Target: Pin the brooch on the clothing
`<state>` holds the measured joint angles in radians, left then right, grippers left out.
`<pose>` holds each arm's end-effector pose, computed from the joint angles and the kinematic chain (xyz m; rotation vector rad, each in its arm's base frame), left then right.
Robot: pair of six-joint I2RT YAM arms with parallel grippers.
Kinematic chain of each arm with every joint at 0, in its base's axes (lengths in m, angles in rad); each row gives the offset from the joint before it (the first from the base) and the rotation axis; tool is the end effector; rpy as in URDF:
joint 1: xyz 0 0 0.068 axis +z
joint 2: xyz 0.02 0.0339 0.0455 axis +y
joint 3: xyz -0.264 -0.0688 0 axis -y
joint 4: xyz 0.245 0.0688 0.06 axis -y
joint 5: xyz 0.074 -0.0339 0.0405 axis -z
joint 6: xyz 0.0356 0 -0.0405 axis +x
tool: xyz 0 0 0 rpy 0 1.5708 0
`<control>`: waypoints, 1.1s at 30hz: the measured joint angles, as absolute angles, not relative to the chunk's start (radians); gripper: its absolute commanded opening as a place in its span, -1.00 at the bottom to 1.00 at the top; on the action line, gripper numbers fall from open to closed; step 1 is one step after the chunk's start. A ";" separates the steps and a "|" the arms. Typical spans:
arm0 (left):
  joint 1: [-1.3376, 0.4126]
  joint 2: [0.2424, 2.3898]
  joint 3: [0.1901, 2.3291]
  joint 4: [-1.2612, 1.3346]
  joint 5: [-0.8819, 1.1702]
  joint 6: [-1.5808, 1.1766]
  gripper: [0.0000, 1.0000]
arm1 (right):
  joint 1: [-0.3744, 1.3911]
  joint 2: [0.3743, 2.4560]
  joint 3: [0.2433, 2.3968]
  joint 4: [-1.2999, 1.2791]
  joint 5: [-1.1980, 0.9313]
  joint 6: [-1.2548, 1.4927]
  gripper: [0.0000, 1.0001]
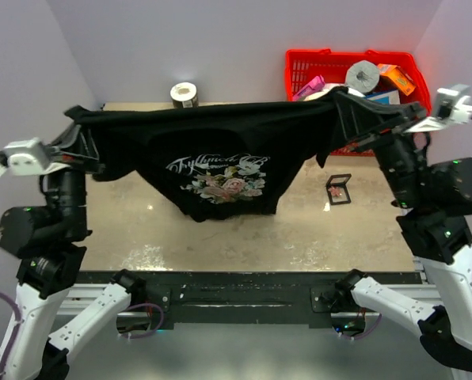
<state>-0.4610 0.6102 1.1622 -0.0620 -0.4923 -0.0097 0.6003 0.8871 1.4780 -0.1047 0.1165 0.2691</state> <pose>0.0735 -0.0177 0.4939 -0.1947 1.1277 -0.1524 0.1013 0.0643 0.5556 -0.0770 1.1125 0.7171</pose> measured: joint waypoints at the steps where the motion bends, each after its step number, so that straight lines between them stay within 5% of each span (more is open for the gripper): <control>1: -0.461 0.612 1.193 -0.037 -0.481 0.009 -1.00 | 0.600 0.887 1.514 -0.098 0.085 0.266 -1.00; 17: -0.461 0.698 1.550 0.035 -0.262 0.037 -1.00 | 0.600 0.925 1.660 0.052 -0.117 0.287 -1.00; 24: -0.450 0.900 1.546 0.050 -0.407 0.105 -1.00 | 0.593 1.230 1.791 0.061 0.012 0.268 -1.00; 27: -0.190 1.082 1.542 0.011 -0.243 0.060 -1.00 | 0.559 1.460 1.875 0.060 0.036 0.273 -1.00; 28: -0.054 1.172 1.543 -0.003 -0.155 0.021 -0.91 | 0.542 1.547 1.909 0.064 0.035 0.282 -1.00; 29: 0.021 1.233 1.543 -0.012 -0.110 -0.006 -0.06 | 0.530 1.633 1.930 0.058 0.034 0.290 -0.69; 32: 0.183 1.513 1.565 -0.103 0.017 -0.079 0.98 | 0.496 1.895 1.993 -0.009 0.031 0.308 0.25; 33: 0.208 1.604 1.575 -0.153 0.053 -0.097 0.99 | 0.490 1.978 2.019 -0.044 0.029 0.311 0.37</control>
<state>0.2077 1.6035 1.5753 -0.1532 0.0532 -0.0967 0.4904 1.9778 2.0190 -0.0441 0.0288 0.3111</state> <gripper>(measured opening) 0.716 0.382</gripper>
